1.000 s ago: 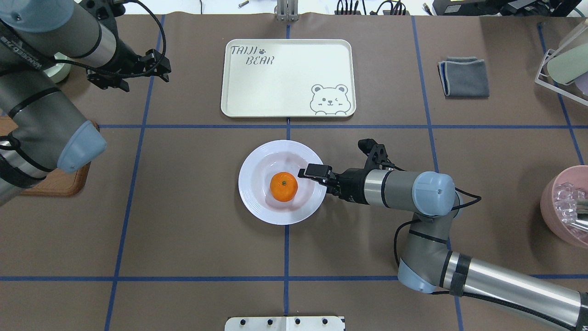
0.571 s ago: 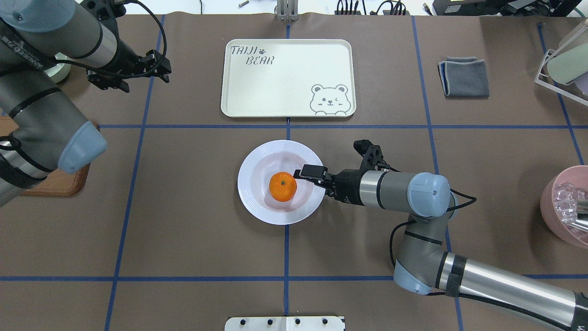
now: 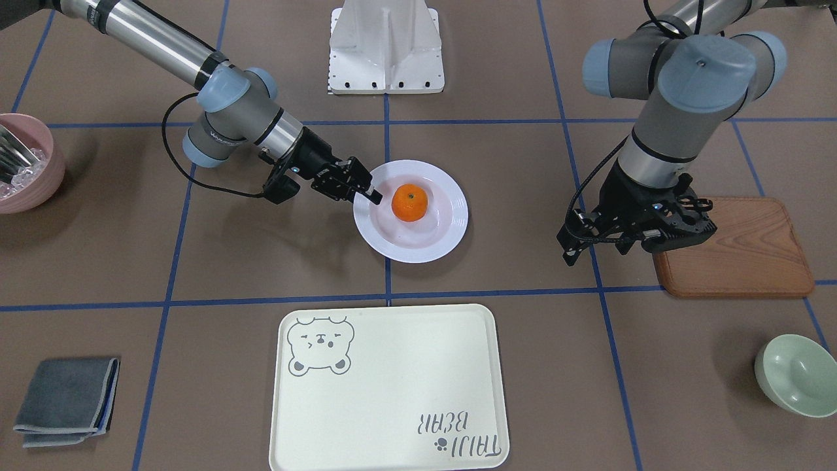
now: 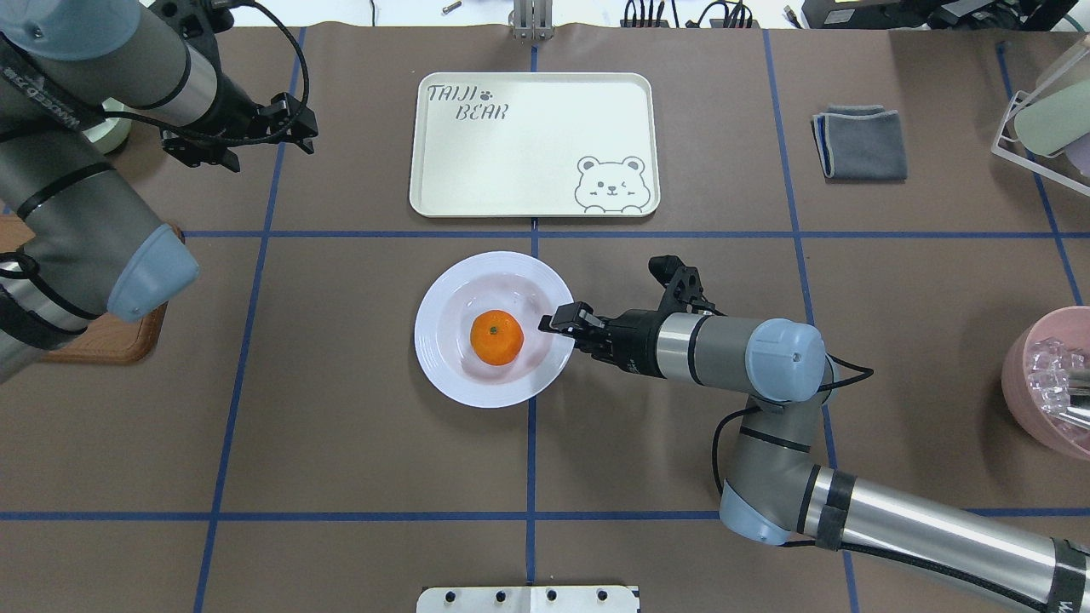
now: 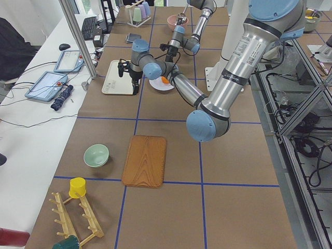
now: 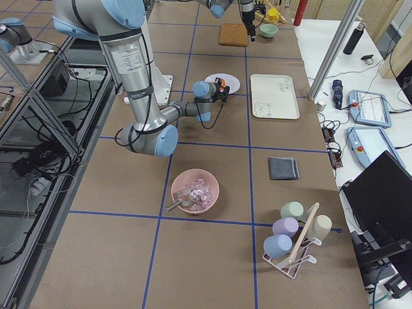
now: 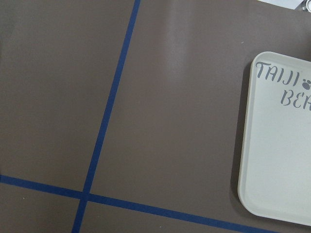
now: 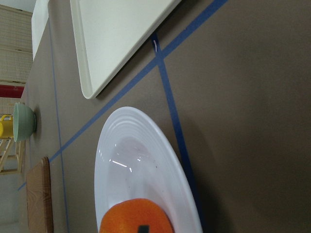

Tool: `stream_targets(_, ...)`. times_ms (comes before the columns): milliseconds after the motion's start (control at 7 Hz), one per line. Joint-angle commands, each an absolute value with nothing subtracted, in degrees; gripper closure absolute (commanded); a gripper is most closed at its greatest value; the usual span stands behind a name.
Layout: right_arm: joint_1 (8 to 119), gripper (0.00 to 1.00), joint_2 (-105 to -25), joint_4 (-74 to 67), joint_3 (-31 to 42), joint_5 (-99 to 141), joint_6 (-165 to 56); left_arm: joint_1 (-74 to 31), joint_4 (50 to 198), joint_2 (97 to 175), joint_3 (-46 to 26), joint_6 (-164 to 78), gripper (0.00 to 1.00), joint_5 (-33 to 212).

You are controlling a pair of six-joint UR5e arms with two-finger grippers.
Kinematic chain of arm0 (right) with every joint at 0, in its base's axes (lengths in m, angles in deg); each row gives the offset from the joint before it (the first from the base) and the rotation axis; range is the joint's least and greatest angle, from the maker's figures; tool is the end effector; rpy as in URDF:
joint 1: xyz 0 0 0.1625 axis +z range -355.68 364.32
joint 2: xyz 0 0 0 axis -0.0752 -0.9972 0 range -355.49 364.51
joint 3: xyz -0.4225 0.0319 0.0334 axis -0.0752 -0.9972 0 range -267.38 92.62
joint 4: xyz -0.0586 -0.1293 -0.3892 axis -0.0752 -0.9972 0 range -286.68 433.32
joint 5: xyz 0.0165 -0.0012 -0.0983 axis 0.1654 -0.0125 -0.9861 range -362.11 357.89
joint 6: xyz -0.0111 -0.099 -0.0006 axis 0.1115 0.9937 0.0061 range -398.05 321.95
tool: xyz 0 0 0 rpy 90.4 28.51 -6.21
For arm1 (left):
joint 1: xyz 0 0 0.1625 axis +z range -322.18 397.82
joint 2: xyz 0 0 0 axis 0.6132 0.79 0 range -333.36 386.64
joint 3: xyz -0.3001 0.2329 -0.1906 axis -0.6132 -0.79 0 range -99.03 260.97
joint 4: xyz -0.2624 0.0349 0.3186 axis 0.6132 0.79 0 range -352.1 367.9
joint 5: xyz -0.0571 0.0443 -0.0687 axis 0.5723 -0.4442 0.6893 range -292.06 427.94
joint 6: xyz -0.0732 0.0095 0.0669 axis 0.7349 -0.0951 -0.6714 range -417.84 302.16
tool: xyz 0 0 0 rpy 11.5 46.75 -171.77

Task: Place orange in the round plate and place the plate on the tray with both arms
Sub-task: 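Lift the plate with the right gripper and carry it onto the cream bear tray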

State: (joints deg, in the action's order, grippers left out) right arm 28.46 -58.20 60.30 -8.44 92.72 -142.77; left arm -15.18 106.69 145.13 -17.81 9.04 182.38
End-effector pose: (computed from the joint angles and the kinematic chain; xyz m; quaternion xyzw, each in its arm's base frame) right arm -0.5558 -0.3860 0.3255 0.0308 -0.7259 0.1995 0.6575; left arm 0.3171 -0.5740 0.2897 0.0823 0.4211 -0.1519 0.8904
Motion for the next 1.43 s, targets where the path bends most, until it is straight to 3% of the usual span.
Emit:
stream_targets(0,28.57,1.0,-57.19,60.31,-8.19,91.06,-144.31,-15.35,106.6,145.03,-17.73,8.96,0.02,182.38)
stream_targets(429,31.02,1.0,-55.43,60.31,-7.66,90.61,-147.38,-21.05,93.35,144.42,-20.81,-7.08,0.02,183.78)
stream_targets(1000,39.19,1.0,-55.17,60.05,-5.99,84.66,-151.34,-26.4,94.12,134.15,-20.72,-23.59,0.02,183.87)
stream_targets(1286,40.61,1.0,-49.14,59.61,-15.25,81.31,-152.91,-27.4,94.12,134.05,-20.11,-24.97,0.02,183.87)
